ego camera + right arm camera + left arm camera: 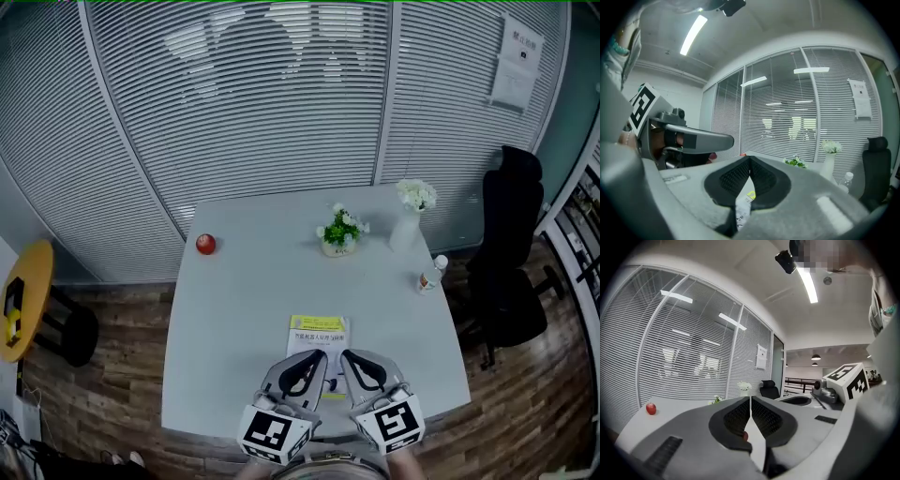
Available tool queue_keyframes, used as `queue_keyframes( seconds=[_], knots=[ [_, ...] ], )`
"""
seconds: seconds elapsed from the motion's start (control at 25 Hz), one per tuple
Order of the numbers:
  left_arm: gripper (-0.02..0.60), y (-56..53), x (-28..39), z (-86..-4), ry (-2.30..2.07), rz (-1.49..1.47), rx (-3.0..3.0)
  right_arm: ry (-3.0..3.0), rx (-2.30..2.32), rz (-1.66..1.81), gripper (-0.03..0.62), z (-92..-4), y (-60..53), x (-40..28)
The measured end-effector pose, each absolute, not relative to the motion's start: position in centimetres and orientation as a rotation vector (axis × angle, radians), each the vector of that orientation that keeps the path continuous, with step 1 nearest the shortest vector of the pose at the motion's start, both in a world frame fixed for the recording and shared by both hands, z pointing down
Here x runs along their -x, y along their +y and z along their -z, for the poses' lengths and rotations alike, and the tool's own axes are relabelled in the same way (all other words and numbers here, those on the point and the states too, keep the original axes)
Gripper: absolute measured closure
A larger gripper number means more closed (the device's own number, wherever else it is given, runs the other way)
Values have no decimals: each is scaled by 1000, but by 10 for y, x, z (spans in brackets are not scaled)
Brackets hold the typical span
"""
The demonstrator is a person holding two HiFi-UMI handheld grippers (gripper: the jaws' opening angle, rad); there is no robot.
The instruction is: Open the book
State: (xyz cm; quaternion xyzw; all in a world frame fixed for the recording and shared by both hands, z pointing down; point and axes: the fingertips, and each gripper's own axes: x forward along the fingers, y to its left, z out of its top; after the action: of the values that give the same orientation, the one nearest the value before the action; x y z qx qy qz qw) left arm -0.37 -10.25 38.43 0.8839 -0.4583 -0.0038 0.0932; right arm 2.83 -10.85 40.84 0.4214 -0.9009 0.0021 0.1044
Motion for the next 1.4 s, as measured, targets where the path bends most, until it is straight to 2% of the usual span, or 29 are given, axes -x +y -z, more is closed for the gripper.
queue_keyframes(
  seconds=[0.6,1.4],
  knots=[
    [572,-111,18,-400,-1305,-43,-2633,-2600,-1305,-49,591,-422,-117,-25],
    [572,-104,17,-485,-1225,-239,-2584,-2496,-1343,-143,591,-445,-98,-38]
  ],
)
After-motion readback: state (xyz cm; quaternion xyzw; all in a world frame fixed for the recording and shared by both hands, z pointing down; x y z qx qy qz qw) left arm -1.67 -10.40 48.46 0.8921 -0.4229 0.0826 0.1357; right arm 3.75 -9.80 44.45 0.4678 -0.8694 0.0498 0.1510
